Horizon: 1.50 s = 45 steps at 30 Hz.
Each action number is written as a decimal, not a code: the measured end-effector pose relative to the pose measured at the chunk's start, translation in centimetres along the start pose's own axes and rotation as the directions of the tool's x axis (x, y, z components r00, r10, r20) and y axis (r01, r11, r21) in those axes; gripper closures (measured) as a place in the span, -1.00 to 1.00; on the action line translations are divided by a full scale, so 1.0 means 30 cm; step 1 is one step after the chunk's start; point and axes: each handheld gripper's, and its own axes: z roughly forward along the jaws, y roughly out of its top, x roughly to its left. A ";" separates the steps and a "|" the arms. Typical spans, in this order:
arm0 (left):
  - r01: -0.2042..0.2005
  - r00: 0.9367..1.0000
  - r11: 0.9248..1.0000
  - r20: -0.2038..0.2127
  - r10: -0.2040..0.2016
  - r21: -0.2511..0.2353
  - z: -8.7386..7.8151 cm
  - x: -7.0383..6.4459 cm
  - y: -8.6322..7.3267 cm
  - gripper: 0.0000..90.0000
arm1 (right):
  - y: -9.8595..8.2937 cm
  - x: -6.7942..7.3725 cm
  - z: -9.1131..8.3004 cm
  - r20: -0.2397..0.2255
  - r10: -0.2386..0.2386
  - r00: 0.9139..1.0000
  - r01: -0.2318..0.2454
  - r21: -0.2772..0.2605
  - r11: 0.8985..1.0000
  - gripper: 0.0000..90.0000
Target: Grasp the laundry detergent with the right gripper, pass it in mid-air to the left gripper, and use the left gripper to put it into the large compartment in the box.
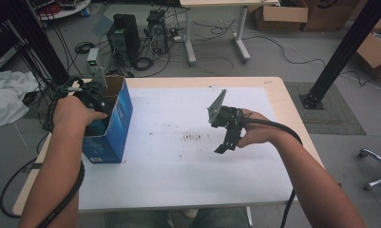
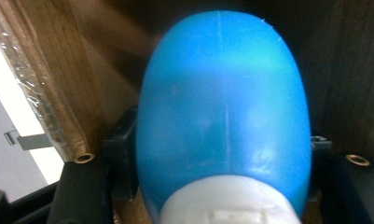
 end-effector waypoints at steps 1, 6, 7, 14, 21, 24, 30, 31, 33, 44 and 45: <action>0.002 1.000 1.000 0.001 -0.002 0.000 0.000 -0.001 0.000 -0.26 | 0.000 0.000 0.000 -0.001 0.000 1.000 0.000 0.001 1.000 -1.00; 0.000 1.000 1.000 -0.011 0.000 -0.001 -0.016 -0.018 -0.001 -0.36 | 0.002 0.002 -0.006 0.002 -0.003 1.000 0.003 0.000 1.000 -1.00; -0.002 1.000 1.000 -0.013 0.002 0.000 -0.023 -0.019 -0.001 -0.36 | 0.002 0.002 -0.007 0.002 -0.002 1.000 0.002 0.001 1.000 -1.00; -0.004 1.000 1.000 -0.011 0.004 -0.017 -0.058 -0.021 -0.007 -0.36 | -0.002 0.005 -0.013 0.004 0.000 1.000 0.000 0.004 1.000 -1.00; -0.007 1.000 1.000 -0.006 0.007 -0.028 -0.090 -0.020 -0.014 -0.39 | 0.004 0.005 -0.014 0.005 -0.003 1.000 0.003 0.006 1.000 -1.00; -0.019 1.000 0.999 0.001 0.019 -0.036 -0.110 -0.023 -0.017 -0.44 | 0.007 0.004 -0.013 0.005 -0.003 1.000 0.003 0.006 1.000 -1.00; -0.029 1.000 0.998 -0.011 0.029 -0.055 -0.164 -0.032 -0.024 -0.51 | 0.011 0.003 -0.011 0.003 -0.005 1.000 0.005 0.006 1.000 -1.00; -0.031 0.999 0.998 -0.014 0.030 -0.057 -0.178 -0.035 -0.025 -0.51 | 0.011 0.003 -0.011 0.003 -0.005 1.000 0.005 0.006 1.000 -1.00; -0.035 0.999 0.997 -0.014 0.034 -0.066 -0.199 -0.040 -0.028 -0.52 | 0.012 0.003 -0.013 0.004 -0.004 1.000 0.004 0.005 1.000 -1.00; -0.091 0.996 0.991 -0.032 0.088 -0.103 -0.315 -0.057 -0.037 -0.66 | 0.012 0.002 -0.019 -0.001 0.004 1.000 -0.004 -0.003 1.000 -1.00; -0.098 0.995 0.989 -0.033 0.095 -0.106 -0.323 -0.059 -0.037 -0.67 | 0.013 0.001 -0.019 -0.001 0.003 1.000 -0.003 -0.001 1.000 -1.00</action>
